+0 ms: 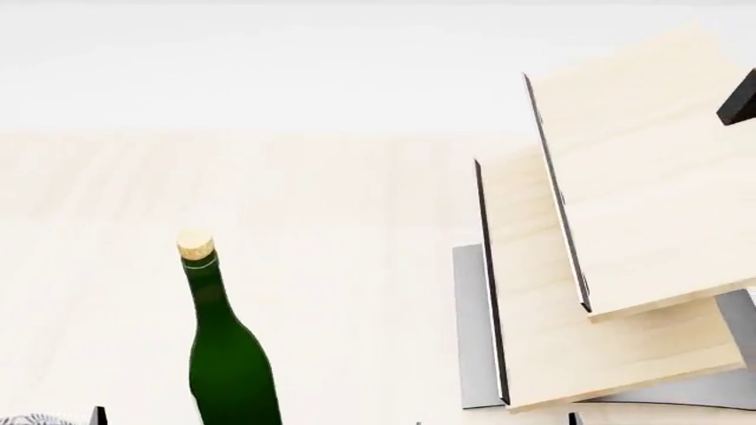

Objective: Put the wine bottle on the wine rack.

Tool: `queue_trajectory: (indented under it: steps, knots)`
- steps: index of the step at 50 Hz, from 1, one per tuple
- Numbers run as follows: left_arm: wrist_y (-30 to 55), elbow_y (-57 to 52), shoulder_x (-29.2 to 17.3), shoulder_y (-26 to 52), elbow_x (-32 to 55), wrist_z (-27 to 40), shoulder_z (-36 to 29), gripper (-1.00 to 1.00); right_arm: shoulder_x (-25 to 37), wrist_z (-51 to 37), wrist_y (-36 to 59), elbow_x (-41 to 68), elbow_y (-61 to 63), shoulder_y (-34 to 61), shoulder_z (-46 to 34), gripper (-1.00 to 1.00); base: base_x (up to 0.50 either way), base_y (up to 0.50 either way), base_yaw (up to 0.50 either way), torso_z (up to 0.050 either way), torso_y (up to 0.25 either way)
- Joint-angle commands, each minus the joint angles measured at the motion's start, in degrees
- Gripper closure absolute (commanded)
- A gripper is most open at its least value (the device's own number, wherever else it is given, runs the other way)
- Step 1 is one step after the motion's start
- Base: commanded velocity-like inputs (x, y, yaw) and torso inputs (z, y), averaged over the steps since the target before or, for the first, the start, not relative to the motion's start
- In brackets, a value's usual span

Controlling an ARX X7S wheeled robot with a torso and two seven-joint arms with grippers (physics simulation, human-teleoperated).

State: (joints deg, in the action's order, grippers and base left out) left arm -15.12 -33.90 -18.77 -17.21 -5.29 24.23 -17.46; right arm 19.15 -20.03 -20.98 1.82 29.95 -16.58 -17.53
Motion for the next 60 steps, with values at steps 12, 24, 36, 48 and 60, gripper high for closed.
queue_trajectory:
  steps: [12,24,36,48,60]
  knots:
    - [0.0,0.3,-0.4,0.2,0.2,0.5,-0.3,-1.0,0.4,-0.4,-0.1,0.0,-0.2,0.2,-0.5,-1.0,0.0,-0.08,0.0,0.0,0.0]
    - [-0.1,0.3,-0.6,0.2,-0.1,0.7,-0.8,-1.0,0.6,-0.6,-0.1,0.1,-0.3,0.2,-0.7,-1.0,0.0,-0.08,0.0,0.0,0.0]
    - [0.0,0.3,-0.8,0.4,0.1,0.9,-0.9,-1.0,0.7,-0.9,-0.1,0.1,-0.5,0.5,-0.8,-1.0,0.0,-0.08,0.0,0.0,0.0]
    - [0.0,0.4,-1.0,0.5,0.2,1.2,-1.0,-1.0,0.9,-1.1,-0.1,0.0,-0.7,0.6,-1.0,-1.0,0.0,-0.08,0.0,0.0,0.0]
    - [0.2,0.5,-1.2,0.7,0.1,1.5,-1.3,-1.0,1.0,-1.3,0.0,0.0,-0.7,0.7,-1.3,-1.0,0.0,-0.08,0.0,0.0,0.0]
